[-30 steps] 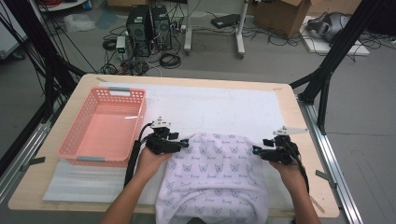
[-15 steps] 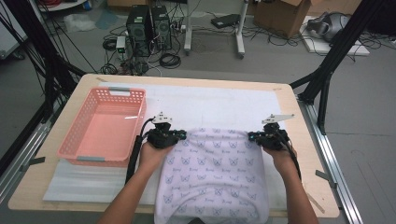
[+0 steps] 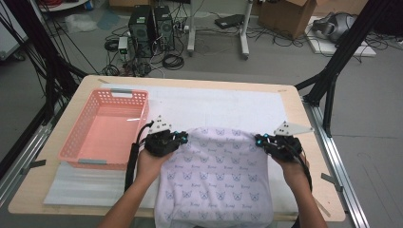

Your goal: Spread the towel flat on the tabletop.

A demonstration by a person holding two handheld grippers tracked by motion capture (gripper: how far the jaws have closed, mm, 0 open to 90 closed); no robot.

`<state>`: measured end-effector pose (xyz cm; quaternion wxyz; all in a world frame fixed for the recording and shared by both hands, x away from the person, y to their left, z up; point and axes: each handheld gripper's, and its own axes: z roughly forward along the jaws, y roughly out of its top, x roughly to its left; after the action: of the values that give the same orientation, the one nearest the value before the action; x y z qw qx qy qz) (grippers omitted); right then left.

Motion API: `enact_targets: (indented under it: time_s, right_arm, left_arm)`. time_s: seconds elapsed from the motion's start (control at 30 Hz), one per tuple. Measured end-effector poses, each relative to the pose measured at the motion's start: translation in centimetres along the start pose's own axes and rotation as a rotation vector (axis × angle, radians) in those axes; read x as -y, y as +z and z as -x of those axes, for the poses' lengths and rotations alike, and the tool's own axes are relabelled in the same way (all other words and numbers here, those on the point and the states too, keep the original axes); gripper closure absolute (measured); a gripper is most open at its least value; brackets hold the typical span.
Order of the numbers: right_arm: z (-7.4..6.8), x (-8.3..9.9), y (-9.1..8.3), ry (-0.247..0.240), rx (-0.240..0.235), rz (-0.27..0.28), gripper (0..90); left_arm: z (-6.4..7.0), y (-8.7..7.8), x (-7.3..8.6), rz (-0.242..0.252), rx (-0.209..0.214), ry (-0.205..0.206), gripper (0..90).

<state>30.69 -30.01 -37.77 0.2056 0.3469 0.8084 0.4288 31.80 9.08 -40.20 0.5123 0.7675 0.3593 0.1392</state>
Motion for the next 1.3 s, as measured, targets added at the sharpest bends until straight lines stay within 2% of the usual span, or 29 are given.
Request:
enact_targets:
  time_s: [0.3, 0.53, 0.73, 0.8, 0.83, 0.87, 0.93, 0.97, 1.07, 1.13, 1.23, 1.3]
  right_arm:
    - [-3.7, 5.1, -1.7, -0.036, -0.053, -0.065, 85.0]
    - [-5.4, 7.3, -3.2, -0.013, -0.089, -0.091, 84.9]
    - [-6.9, 8.5, -4.0, -0.013, -0.107, -0.135, 85.0]
    - [-7.4, 8.7, -4.0, -0.031, -0.106, -0.161, 84.3]
    - [-7.6, 8.7, -4.0, -0.044, -0.107, -0.171, 81.3]
    - [-7.7, 8.6, -4.0, -0.039, -0.101, -0.168, 74.4]
    - [-7.2, 8.0, -4.1, -0.010, -0.092, -0.130, 63.8]
    - [-7.0, 7.5, -4.3, 0.012, -0.083, -0.106, 59.7]
    - [-6.0, 5.8, -4.6, 0.023, -0.048, -0.044, 54.9]
    - [-5.4, 4.9, -4.3, 0.028, -0.019, -0.030, 54.1]
    - [-4.2, 4.2, -3.1, 0.070, 0.022, -0.033, 52.6]
    - [-3.4, 4.2, -2.0, 0.118, 0.041, -0.045, 51.8]
  left_arm:
    - [2.2, -2.5, 4.2, -0.041, 0.080, 0.024, 79.6]
    - [3.7, -3.2, 6.9, -0.080, 0.108, 0.037, 78.4]
    - [4.3, -3.7, 7.7, -0.109, 0.136, 0.037, 77.4]
    - [4.3, -3.7, 7.7, -0.116, 0.148, 0.031, 73.7]
    - [4.3, -3.6, 7.5, -0.113, 0.152, 0.026, 69.5]
    - [4.3, -3.6, 7.2, -0.106, 0.144, 0.021, 64.2]
    - [4.1, -3.5, 6.4, -0.088, 0.130, 0.019, 52.1]
    - [4.0, -3.5, 5.9, -0.078, 0.125, 0.019, 49.2]
    - [3.8, -3.2, 4.3, -0.046, 0.112, 0.022, 46.2]
    - [3.5, -2.7, 3.1, -0.043, 0.106, 0.032, 45.7]
    - [3.3, -1.2, 1.7, -0.059, 0.113, 0.045, 45.6]
    - [3.1, 0.0, 1.1, -0.094, 0.132, 0.045, 45.8]
